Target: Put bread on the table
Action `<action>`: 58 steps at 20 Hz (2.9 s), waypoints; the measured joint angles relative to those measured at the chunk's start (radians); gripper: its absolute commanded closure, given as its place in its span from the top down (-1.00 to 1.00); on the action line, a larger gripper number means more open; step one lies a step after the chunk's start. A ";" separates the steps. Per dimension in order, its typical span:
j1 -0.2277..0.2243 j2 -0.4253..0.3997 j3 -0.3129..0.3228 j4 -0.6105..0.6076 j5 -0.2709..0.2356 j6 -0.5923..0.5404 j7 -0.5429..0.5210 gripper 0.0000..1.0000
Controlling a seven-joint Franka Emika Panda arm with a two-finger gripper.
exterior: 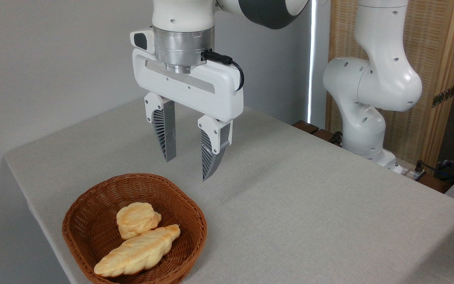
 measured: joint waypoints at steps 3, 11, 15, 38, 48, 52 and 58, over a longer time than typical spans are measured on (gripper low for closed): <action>0.000 0.000 -0.002 0.000 0.000 0.000 0.000 1.00; 0.000 0.000 -0.003 0.000 0.000 0.000 0.000 1.00; 0.000 0.000 -0.003 0.000 0.000 0.000 0.000 1.00; 0.000 0.012 -0.006 0.000 0.000 0.000 0.001 1.00; -0.008 0.128 -0.096 0.000 0.000 0.197 0.004 1.00; -0.008 0.166 -0.138 0.000 0.000 0.229 0.004 1.00; -0.009 0.233 -0.173 0.000 0.000 0.306 0.004 1.00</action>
